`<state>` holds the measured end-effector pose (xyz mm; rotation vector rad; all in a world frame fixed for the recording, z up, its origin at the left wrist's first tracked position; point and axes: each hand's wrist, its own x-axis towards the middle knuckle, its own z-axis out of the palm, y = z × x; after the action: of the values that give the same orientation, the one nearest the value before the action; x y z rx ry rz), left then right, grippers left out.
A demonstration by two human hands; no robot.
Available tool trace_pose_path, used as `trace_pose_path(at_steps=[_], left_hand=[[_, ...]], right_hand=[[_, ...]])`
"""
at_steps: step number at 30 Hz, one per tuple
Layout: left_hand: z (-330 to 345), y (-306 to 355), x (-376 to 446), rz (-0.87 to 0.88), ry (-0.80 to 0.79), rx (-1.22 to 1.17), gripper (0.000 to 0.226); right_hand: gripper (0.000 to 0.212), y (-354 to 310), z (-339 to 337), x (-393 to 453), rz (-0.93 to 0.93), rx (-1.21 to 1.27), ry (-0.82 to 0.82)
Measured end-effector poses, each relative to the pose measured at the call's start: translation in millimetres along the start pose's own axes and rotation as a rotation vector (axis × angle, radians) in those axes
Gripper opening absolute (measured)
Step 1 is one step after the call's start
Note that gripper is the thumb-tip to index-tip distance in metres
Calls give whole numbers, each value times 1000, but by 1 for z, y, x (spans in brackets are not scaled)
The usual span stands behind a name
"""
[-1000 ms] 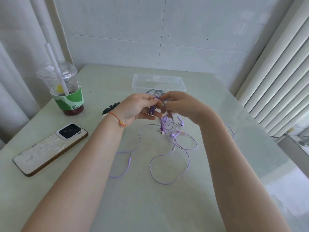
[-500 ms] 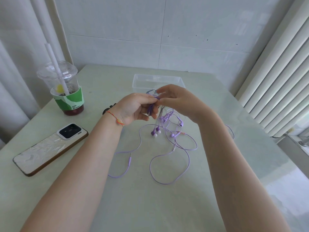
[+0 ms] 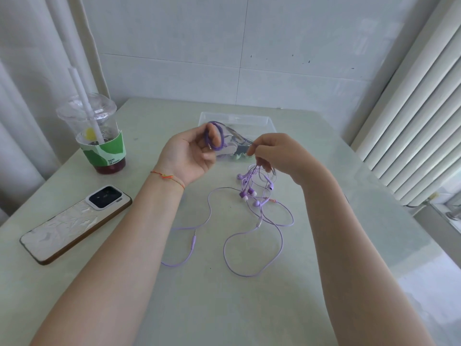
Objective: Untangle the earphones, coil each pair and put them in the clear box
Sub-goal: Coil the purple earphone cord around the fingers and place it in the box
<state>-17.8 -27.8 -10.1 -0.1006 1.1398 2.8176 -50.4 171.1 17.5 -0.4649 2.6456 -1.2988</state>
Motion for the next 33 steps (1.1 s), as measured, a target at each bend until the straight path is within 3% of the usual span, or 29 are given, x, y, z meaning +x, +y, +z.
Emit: trace_pose_path(at_steps=[3,6,9,12,16,19,24,29,33], left_hand=[[-11,-2,6,64,199,-201,24],[-15,-7,8,94,274,-285,22],[-8,-10,6,54,248,-129,23],[0,-11,2,-58,155,65,21],[9,-10,-4,-163,12,108,22],[12,-8,-7,-175,-46,96,22],[10,-8,-9,-120,-90,-32,22],[8,-12,-8,-17,-212,-73,21],[7,-12,-7,1,-198,-70,21]], right_hand=[[24,3,0,7,46,91,150],[29,11,4,16,77,-16,283],[36,13,7,19,47,-175,400],[38,3,12,14,-95,-36,447],[41,-9,21,8,-157,211,210],[40,-10,23,5,-151,206,22],[20,-7,24,6,-102,232,-40],[25,-8,29,5,-12,209,-103],[24,-8,32,1,5,72,-187]])
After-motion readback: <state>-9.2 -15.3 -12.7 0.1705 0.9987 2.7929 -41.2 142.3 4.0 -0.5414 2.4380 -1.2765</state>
